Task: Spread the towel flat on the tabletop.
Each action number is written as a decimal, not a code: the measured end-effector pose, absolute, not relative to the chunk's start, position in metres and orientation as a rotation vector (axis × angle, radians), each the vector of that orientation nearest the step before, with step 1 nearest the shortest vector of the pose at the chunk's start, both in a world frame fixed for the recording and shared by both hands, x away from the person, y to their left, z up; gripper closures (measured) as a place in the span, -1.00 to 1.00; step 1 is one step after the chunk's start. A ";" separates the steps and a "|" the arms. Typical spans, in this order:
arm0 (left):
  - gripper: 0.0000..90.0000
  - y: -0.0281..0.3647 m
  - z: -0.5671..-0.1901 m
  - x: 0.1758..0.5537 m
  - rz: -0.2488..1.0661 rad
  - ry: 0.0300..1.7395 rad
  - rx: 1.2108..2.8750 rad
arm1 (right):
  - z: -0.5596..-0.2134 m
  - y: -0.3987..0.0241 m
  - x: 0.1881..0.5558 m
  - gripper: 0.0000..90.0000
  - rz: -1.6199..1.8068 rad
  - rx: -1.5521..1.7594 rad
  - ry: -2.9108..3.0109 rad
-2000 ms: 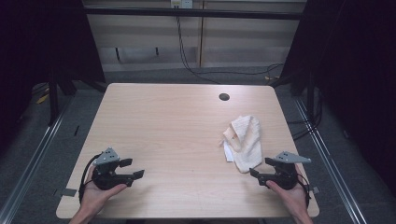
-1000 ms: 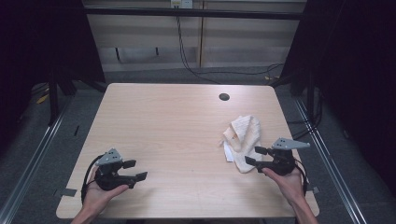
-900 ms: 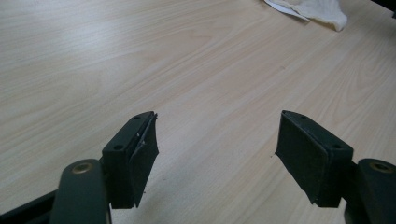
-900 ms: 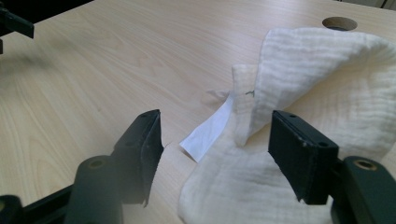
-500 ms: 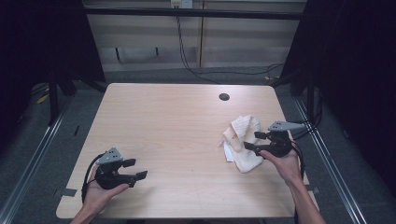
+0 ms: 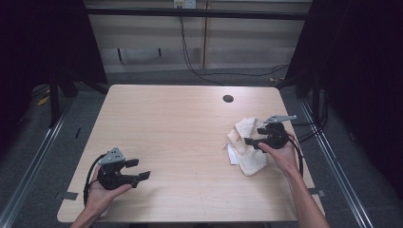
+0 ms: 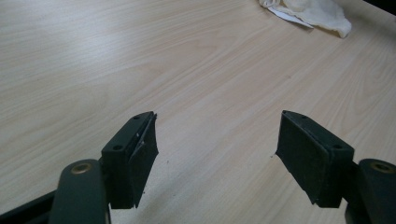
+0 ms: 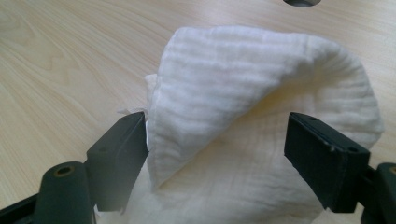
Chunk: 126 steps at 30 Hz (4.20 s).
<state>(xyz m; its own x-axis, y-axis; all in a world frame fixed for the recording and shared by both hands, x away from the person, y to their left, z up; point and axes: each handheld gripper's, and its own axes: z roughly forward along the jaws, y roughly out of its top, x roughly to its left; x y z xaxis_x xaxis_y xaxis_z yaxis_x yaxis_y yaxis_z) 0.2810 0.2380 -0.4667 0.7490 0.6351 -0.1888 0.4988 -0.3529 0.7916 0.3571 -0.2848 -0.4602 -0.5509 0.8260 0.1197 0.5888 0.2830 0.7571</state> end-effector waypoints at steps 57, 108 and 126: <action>-0.36 0.247 -0.467 0.286 0.181 0.858 2.012 | -0.500 -0.207 0.339 0.79 1.116 1.140 2.548; 0.22 0.230 -0.462 0.269 0.164 0.677 2.125 | -0.473 -0.114 0.287 0.02 1.308 0.848 2.720; 0.49 0.123 -0.455 0.294 0.011 0.422 2.244 | -0.484 -0.136 0.214 0.56 1.254 0.719 2.841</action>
<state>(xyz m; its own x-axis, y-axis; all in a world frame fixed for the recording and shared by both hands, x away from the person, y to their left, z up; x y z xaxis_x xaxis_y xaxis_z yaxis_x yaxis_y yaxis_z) 0.2937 0.1227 -0.4551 0.9435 0.3041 -0.1319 0.2968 -0.5976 0.7448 0.2141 -0.1357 -0.4835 -0.8971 0.3839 0.2187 0.4203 0.5891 0.6902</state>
